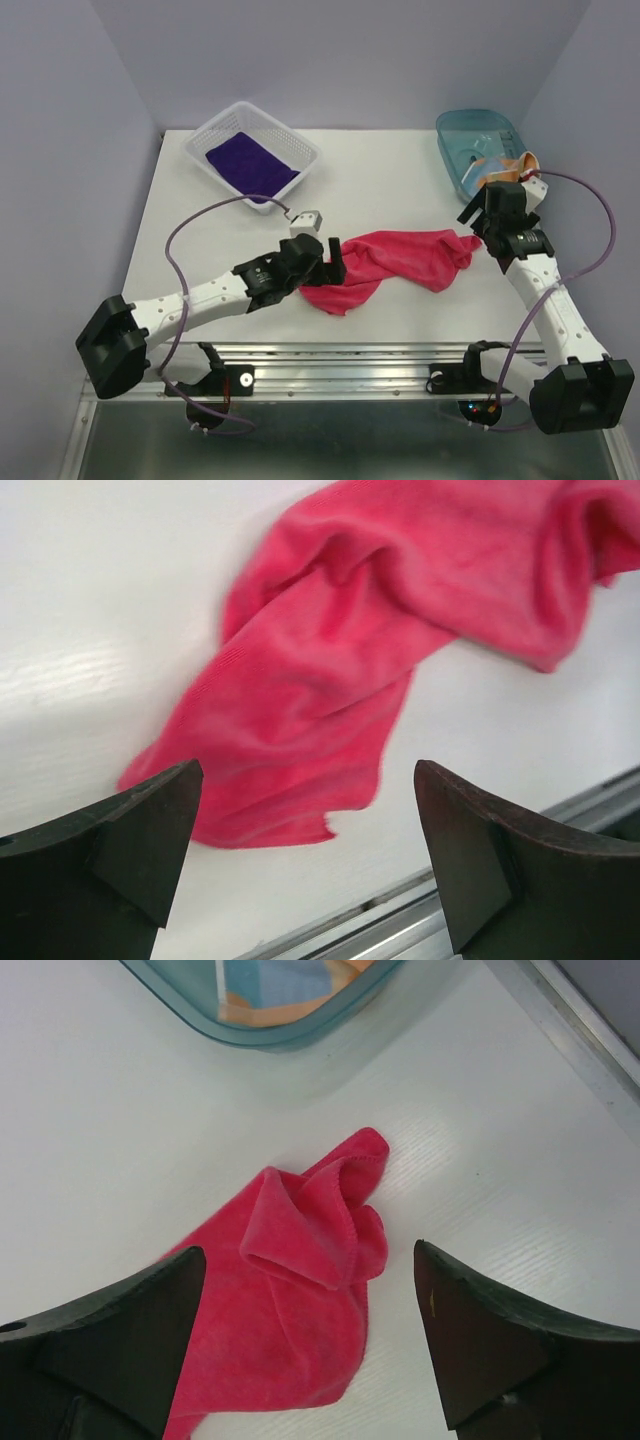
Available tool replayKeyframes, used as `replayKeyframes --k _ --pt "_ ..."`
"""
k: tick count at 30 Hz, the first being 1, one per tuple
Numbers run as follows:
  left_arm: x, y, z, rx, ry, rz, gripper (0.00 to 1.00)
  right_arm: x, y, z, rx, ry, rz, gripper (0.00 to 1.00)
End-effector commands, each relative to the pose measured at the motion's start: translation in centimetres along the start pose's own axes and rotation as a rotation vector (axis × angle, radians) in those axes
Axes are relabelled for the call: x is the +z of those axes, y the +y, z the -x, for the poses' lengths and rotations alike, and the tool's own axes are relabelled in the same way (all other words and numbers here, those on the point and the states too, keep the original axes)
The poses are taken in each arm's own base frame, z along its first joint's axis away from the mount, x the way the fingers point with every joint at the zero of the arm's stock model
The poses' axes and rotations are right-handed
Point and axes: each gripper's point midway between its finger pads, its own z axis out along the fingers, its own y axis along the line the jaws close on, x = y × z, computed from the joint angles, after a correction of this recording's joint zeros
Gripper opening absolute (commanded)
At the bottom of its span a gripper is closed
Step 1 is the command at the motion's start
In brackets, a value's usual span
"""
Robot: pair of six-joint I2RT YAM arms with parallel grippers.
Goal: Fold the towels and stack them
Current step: Flatten out the crumpled towel
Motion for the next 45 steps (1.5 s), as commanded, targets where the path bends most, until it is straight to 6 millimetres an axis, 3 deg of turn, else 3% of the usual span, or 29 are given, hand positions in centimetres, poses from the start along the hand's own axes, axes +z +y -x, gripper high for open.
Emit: replayKeyframes --k 1,4,5,8,12,13,14,16,17,19,20,21,25,30,32,35,36,39,40,41,42,45 --pt "0.2 5.0 -3.9 -0.129 0.071 0.108 0.99 -1.1 -1.2 0.0 0.007 -0.002 -0.024 1.0" --pt "1.3 4.5 -5.1 -0.141 0.104 0.066 0.99 -1.2 0.7 -1.4 -0.039 0.05 0.106 1.0" --pt "1.7 3.8 -4.7 -0.143 0.096 0.048 0.99 -1.0 1.7 -2.9 -0.065 0.099 0.176 1.0" --pt "3.5 4.2 -5.6 -0.124 0.141 0.098 0.99 -0.2 3.2 -6.2 -0.103 0.216 0.269 1.0" --pt "5.6 5.3 -6.7 -0.113 0.183 0.184 0.98 0.6 4.0 -8.7 -0.123 0.294 0.325 1.0" --pt "5.9 5.6 -7.0 -0.112 0.191 0.203 0.93 0.6 4.1 -9.4 -0.125 0.309 0.337 1.0" --pt "6.1 6.1 -7.1 -0.113 0.198 0.222 0.88 0.5 4.6 -9.8 -0.124 0.32 0.367 1.0" --pt "6.6 6.7 -7.2 -0.116 0.2 0.253 0.63 0.3 4.8 -11.4 -0.135 0.371 0.397 1.0" --pt "6.7 7.2 -6.9 -0.123 0.198 0.27 0.46 0.0 5.2 -12.1 -0.156 0.388 0.415 1.0" --pt "6.7 8.0 -6.6 -0.13 0.194 0.294 0.27 -0.3 5.4 -13.9 -0.195 0.42 0.41 1.0" --pt "6.7 8.5 -6.5 -0.135 0.195 0.304 0.09 -1.4 6.4 -15.3 -0.249 0.429 0.429 1.0" --pt "6.6 8.7 -6.2 -0.139 0.192 0.306 0.0 -1.6 6.7 -16.0 -0.277 0.429 0.416 1.0" --pt "6.2 10.7 -4.2 -0.157 0.148 0.344 0.0 -2.7 7.8 -19.2 -0.324 0.456 0.409 1.0" --pt "5.6 12.0 -0.1 -0.171 0.074 0.372 0.0 -1.1 6.7 -21.3 -0.395 0.454 0.302 0.96" --pt "5.2 12.1 0.6 -0.164 0.066 0.385 0.0 -0.7 6.6 -21.9 -0.422 0.458 0.28 0.94" --pt "4.7 11.9 2.2 -0.163 0.032 0.382 0.0 0.2 6.3 -22.4 -0.458 0.447 0.227 0.73" --pt "4.4 11.7 2.9 -0.163 0.021 0.381 0.0 0.5 6.2 -22.0 -0.454 0.428 0.204 0.43" --pt "3.4 11.0 5.1 -0.154 -0.029 0.371 0.0 0.2 6.6 -20.4 -0.428 0.384 0.191 0.1" --pt "3.0 10.9 5.6 -0.148 -0.039 0.376 0.01 -0.1 6.8 -19.7 -0.421 0.367 0.201 0.07" --pt "2.2 10.6 6.9 -0.143 -0.064 0.381 0.02 -0.9 7.7 -17.5 -0.387 0.315 0.225 0.01" --pt "2.0 10.7 7.0 -0.142 -0.066 0.39 0.03 -0.9 7.4 -17.5 -0.399 0.318 0.215 0.01" --pt "0.1 10.2 7.7 -0.163 -0.089 0.369 0.06 -2.8 7.8 -14.1 -0.352 0.241 0.251 0.01"
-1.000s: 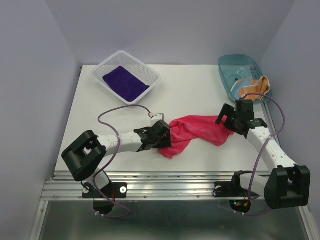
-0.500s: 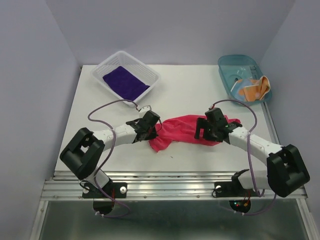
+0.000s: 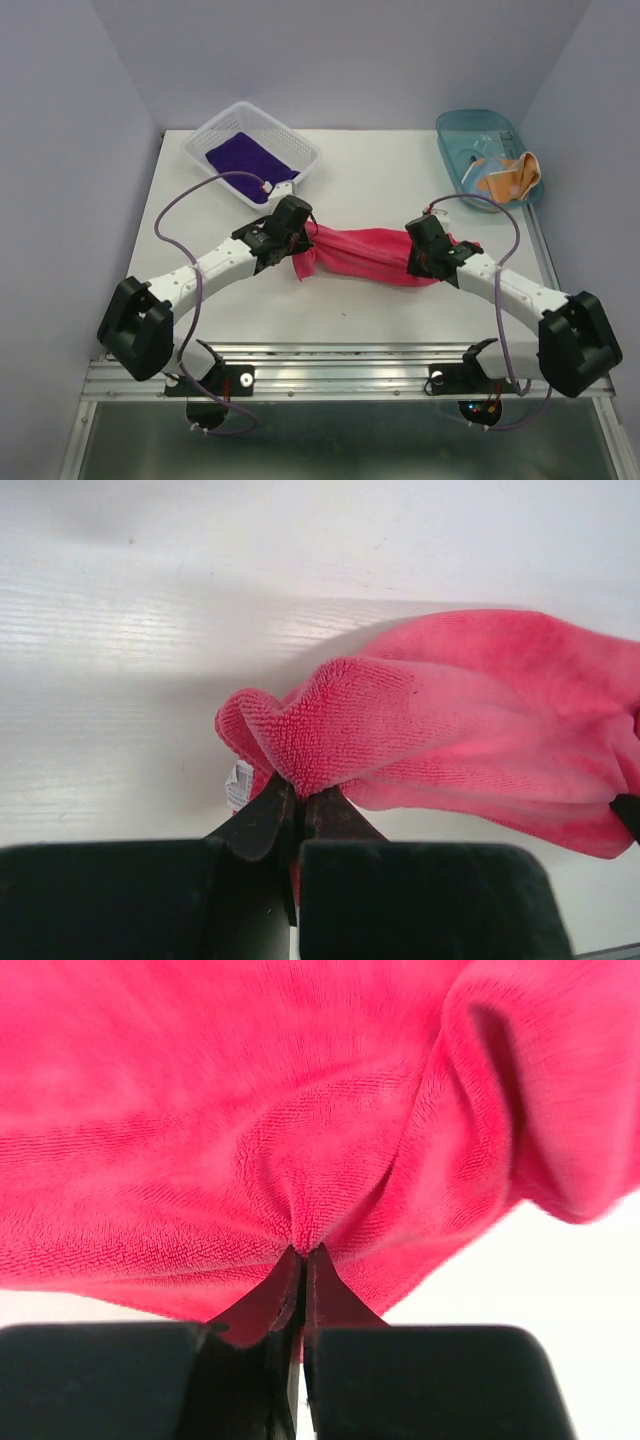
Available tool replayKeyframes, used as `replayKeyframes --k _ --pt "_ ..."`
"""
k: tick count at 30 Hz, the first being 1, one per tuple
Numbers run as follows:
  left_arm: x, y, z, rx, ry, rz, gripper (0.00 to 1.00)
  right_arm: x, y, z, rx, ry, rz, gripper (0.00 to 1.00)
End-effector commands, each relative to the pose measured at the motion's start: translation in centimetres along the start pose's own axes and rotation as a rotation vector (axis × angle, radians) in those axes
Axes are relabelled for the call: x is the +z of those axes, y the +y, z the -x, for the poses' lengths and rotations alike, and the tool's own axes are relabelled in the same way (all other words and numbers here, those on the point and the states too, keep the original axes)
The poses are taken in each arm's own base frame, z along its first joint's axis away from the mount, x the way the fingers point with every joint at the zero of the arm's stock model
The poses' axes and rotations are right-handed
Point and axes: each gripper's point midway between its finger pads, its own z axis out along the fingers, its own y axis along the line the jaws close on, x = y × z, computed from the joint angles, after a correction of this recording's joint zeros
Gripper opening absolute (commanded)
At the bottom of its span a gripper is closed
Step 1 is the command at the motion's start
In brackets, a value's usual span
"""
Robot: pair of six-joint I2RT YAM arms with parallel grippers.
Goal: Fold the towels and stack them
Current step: Flatten out the crumpled towel
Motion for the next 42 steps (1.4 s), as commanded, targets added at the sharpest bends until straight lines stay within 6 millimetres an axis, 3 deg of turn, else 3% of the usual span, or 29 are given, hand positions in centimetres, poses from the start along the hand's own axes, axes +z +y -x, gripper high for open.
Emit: replayKeyframes --k 1,2,5,6,7,8,9,10,11,14,17,21,23,24,25,29,30,33,37,41,42 --pt "-3.4 0.8 2.8 -0.013 -0.083 0.014 0.06 -4.8 -0.3 5.6 0.057 -0.188 0.0 0.01" --pt "-3.7 1.0 2.3 -0.026 -0.074 0.009 0.06 -5.8 -0.5 6.1 0.07 -0.212 0.013 0.01" --pt "-4.5 3.3 -0.7 -0.039 -0.013 0.021 0.09 -6.5 -1.3 4.9 0.067 -0.186 0.007 0.01" --pt "-4.4 4.5 -3.2 -0.043 0.049 0.033 0.18 -6.5 -1.7 3.9 0.065 -0.159 0.005 0.01" --pt "-4.9 4.8 -4.0 -0.051 0.062 0.011 0.27 -6.5 -2.0 3.4 0.065 -0.148 0.0 0.01" --pt "-5.0 4.9 -5.2 -0.047 0.088 -0.007 0.39 -6.3 -2.3 2.8 0.069 -0.131 -0.01 0.01" --pt "-5.2 5.7 -6.8 -0.049 0.119 -0.016 0.61 -6.1 -3.0 1.8 0.08 -0.109 -0.035 0.01" --pt "-5.3 6.1 -7.4 -0.052 0.128 -0.014 0.76 -6.1 -3.4 1.6 0.089 -0.099 -0.055 0.01" --pt "-5.3 6.4 -7.7 -0.063 0.128 -0.007 0.99 -6.1 -3.8 1.4 0.095 -0.091 -0.076 0.01" --pt "-5.7 6.5 -7.7 -0.093 0.12 -0.005 0.99 -6.2 -5.5 1.6 0.136 -0.106 -0.179 0.1" --pt "-5.6 6.6 -6.5 -0.122 0.071 0.019 0.99 -6.1 -5.8 1.9 0.139 -0.101 -0.218 0.15" --pt "-4.6 6.8 -6.5 -0.122 0.062 0.053 0.99 -5.7 -5.5 2.3 0.109 -0.089 -0.233 0.67" --pt "-3.8 7.1 -7.0 -0.102 0.082 0.076 0.99 -5.5 -4.5 2.2 0.09 -0.064 -0.184 0.79" --pt "-3.3 6.6 -7.4 -0.098 0.104 0.068 0.99 -5.4 -3.2 2.2 0.067 -0.047 -0.112 0.94" --pt "-3.1 6.4 -7.7 -0.091 0.118 0.061 0.99 -5.5 -2.4 2.1 0.056 -0.043 -0.061 1.0" --pt "-2.4 6.1 -8.5 -0.081 0.147 0.044 0.99 -5.5 3.1 0.7 0.014 -0.002 0.251 1.0" --pt "-2.3 6.2 -8.7 -0.083 0.15 0.046 0.99 -5.2 4.0 -0.7 -0.011 0.051 0.306 1.0" --pt "-2.3 6.5 -8.8 -0.092 0.143 0.052 0.99 -4.5 5.2 -1.9 -0.081 0.069 0.319 1.0" --pt "-2.2 7.0 -8.5 -0.112 0.112 0.067 0.99 -1.7 5.4 -2.5 -0.105 0.106 0.244 1.0" --pt "-1.9 6.8 -8.1 -0.12 0.096 0.058 0.99 0.9 5.5 -1.3 -0.066 0.086 0.138 1.0" --pt "-1.8 6.6 -7.7 -0.124 0.087 0.046 0.99 1.4 5.6 -0.1 -0.046 0.066 0.127 1.0"
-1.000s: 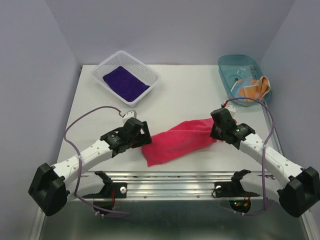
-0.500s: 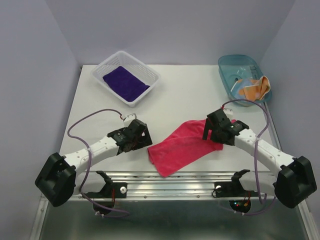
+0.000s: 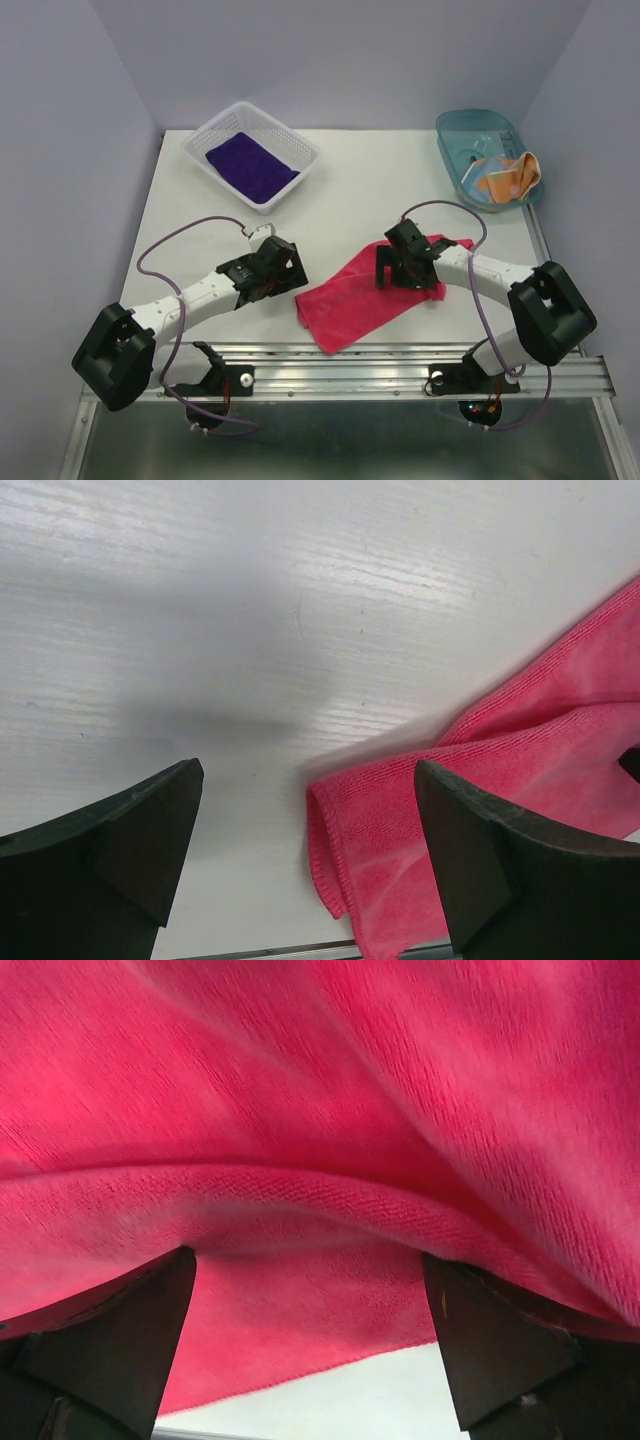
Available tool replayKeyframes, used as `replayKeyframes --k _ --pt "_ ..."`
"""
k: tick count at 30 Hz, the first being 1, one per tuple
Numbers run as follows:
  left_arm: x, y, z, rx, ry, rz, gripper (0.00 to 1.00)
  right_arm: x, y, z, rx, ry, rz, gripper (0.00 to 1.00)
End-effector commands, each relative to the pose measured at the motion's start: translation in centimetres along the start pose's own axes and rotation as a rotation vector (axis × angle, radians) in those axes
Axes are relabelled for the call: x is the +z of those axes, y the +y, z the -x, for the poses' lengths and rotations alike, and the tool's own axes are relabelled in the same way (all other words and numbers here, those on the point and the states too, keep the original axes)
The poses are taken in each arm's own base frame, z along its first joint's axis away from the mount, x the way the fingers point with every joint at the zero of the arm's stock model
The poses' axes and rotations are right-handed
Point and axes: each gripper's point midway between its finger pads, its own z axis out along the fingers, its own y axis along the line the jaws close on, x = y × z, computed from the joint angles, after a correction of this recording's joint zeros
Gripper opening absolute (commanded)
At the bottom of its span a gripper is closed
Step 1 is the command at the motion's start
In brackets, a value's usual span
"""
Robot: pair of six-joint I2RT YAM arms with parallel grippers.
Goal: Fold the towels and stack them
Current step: Flatten out the crumpled towel
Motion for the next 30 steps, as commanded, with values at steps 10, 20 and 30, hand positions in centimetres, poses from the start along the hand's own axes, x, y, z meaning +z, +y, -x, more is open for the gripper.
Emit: replayKeyframes --k 10,20,30 --pt "0.7 1.0 4.5 -0.052 -0.116 0.0 0.99 5.7 -0.8 15.9 -0.078 -0.229 -0.034 1.0" --pt "1.2 1.0 4.2 -0.056 -0.096 -0.045 0.99 -2.8 7.6 8.5 -0.393 -0.252 0.169 1.0" --pt "0.3 1.8 2.1 -0.099 -0.074 -0.099 0.99 -3.8 12.4 -4.8 -0.688 -0.064 0.273 0.99"
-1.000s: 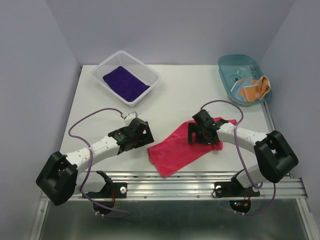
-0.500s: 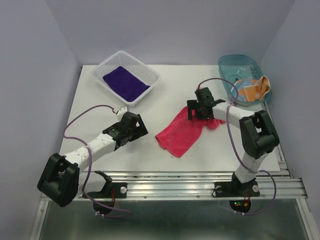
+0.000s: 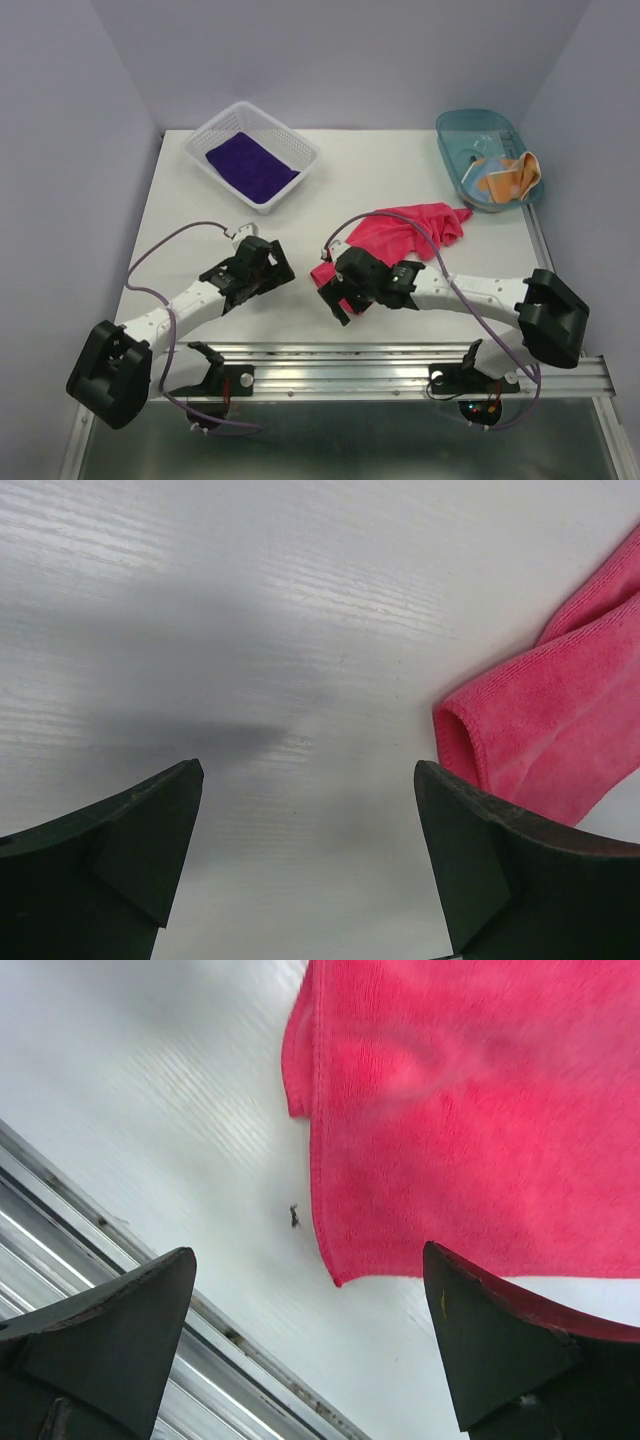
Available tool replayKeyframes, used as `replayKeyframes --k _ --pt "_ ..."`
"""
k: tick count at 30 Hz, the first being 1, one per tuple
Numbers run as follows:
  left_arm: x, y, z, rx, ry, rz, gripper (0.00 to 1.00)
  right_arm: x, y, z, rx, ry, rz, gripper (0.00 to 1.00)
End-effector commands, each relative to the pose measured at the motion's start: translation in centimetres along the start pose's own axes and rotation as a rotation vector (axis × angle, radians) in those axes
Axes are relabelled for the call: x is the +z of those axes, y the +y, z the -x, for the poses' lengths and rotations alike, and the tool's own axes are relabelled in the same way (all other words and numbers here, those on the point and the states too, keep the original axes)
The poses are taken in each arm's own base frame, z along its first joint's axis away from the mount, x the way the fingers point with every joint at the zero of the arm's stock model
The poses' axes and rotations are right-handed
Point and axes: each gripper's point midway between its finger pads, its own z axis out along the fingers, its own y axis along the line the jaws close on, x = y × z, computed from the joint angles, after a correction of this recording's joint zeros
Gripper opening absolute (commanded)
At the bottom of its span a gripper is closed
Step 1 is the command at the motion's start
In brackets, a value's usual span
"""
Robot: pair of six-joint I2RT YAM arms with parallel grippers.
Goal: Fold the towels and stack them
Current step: Flatten out the crumpled towel
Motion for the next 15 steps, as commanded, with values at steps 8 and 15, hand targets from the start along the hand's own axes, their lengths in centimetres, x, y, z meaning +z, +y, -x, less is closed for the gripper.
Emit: replayKeyframes --k 8,15 --pt "-0.9 -0.6 0.1 -0.044 -0.026 -0.066 0.99 3.6 -0.4 -5.1 -0.04 0.175 -0.088 0.76" --pt "-0.6 -0.6 -0.1 -0.043 -0.01 -0.058 0.99 3.0 -1.8 -4.5 0.026 0.143 -0.183 0.01"
